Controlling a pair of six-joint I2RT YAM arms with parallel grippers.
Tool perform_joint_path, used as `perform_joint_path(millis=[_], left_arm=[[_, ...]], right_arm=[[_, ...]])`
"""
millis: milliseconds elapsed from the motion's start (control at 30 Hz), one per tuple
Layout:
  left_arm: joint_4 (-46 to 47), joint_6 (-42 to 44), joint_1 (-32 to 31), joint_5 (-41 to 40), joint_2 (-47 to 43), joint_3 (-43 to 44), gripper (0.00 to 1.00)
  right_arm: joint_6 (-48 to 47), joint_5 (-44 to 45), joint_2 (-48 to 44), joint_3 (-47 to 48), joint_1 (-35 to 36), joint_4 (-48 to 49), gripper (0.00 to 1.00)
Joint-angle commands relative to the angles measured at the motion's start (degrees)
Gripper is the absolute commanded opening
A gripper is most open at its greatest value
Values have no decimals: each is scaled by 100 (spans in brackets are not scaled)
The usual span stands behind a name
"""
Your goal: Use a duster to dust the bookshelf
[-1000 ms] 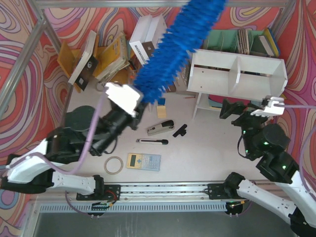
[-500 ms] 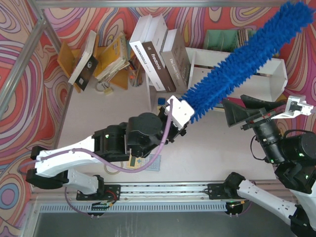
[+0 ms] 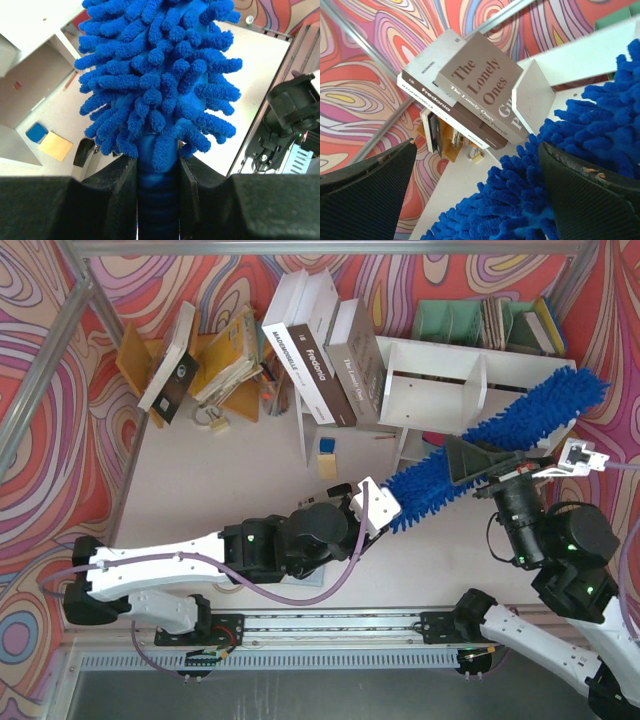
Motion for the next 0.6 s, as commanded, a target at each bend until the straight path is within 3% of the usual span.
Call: perform_joint_path(millis=[0, 133, 333, 567], left_arm=[[1294, -145, -40, 260, -468, -413, 0], [1555, -184, -35, 277, -617, -804, 0], [1960, -90, -31, -601, -924, -1298, 0], [1954, 166, -26, -768, -1091, -1386, 0]], right_arm=[[745, 878, -70, -257, -16, -52, 95], [1429, 1267, -21, -340, -21, -508, 93], [2453, 1732, 41, -264, -18, -1530, 92], [2619, 1784, 51, -207, -15, -1747, 92]])
